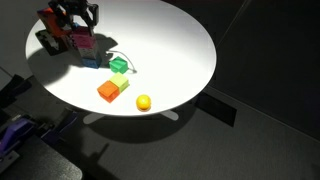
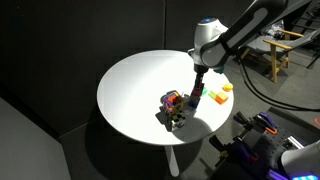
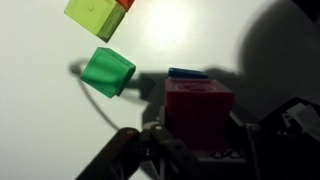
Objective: Push the pink and green blocks backwards then put the pink block on top of the grey block
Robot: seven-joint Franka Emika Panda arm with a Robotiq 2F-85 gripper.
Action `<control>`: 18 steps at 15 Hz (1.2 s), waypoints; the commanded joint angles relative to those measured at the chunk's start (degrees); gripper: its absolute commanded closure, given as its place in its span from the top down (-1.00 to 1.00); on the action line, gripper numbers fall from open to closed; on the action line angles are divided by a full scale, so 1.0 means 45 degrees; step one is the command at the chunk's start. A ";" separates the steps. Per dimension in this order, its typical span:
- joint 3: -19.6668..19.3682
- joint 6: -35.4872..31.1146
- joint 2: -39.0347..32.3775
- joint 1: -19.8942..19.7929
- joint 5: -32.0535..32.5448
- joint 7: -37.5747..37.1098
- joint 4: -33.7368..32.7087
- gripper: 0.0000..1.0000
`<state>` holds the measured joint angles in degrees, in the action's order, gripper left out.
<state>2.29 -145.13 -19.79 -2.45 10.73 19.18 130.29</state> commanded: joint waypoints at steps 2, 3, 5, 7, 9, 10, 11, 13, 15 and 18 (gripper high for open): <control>0.0076 -0.0099 -0.0228 0.0067 -0.0237 -0.0147 -0.0260 -0.41; 0.0066 -0.0092 -0.0264 0.0070 -0.0208 -0.0161 -0.0270 -0.41; 0.0058 -0.0105 -0.0313 0.0060 -0.0187 -0.0156 -0.0279 -0.41; 0.0037 -0.0124 -0.0354 0.0058 -0.0144 -0.0154 -0.0291 0.11; 0.0031 -0.0110 -0.0345 0.0046 -0.0140 -0.0135 -0.0289 0.59; 0.0031 -0.0104 -0.0328 0.0041 -0.0140 -0.0127 -0.0269 0.70; 0.0038 -0.0088 -0.0281 0.0036 -0.0145 -0.0109 -0.0228 0.87; 0.0058 -0.0017 -0.0169 0.0019 -0.0177 -0.0069 -0.0152 1.00; 0.0062 0.0050 -0.0044 0.0011 -0.0209 -0.0087 -0.0075 1.00; 0.0049 0.0182 0.0233 -0.0004 -0.0273 -0.0170 0.0098 1.00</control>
<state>2.59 -145.26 -20.80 -2.46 10.66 19.18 129.81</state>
